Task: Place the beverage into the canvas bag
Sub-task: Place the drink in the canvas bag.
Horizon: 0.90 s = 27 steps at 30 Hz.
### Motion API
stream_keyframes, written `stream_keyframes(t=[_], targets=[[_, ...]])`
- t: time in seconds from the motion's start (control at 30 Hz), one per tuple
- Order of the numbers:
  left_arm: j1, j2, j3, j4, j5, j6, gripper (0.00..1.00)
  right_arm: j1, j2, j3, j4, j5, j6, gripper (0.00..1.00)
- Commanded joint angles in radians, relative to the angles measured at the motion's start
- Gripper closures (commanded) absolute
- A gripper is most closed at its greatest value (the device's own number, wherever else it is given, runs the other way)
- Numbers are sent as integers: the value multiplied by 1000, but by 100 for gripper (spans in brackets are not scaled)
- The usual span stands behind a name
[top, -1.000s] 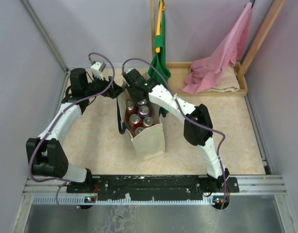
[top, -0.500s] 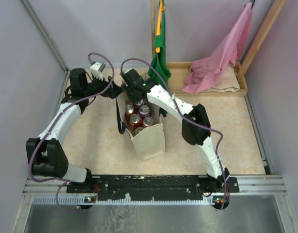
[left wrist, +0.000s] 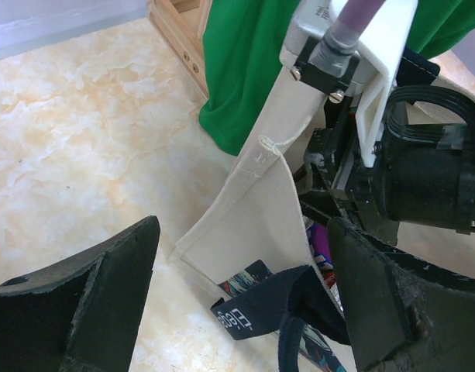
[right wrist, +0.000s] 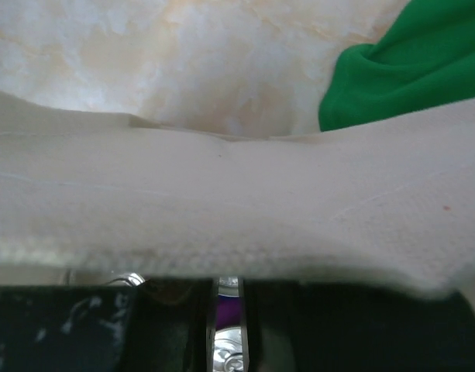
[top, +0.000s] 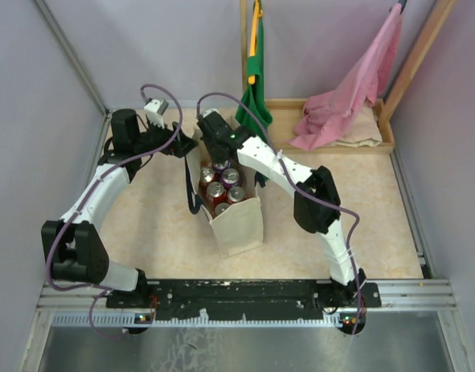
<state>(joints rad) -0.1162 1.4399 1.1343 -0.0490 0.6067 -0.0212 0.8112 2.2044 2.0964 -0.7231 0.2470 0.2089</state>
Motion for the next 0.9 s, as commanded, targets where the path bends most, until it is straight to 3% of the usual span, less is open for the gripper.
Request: stream_keyframes(t=[0.0, 0.3, 0.57, 0.87], targets=[[-2, 5, 22, -6, 8, 15, 6, 8, -70, -43, -30, 75, -3, 87], [-2, 4, 22, -16, 7, 17, 6, 8, -27, -54, -54, 75, 12, 90], [-4, 1, 23, -19, -1, 15, 6, 8, 127, 79, -120, 110, -13, 88], [-4, 5, 34, -19, -10, 13, 1, -3, 178, 54, -110, 110, -14, 86]])
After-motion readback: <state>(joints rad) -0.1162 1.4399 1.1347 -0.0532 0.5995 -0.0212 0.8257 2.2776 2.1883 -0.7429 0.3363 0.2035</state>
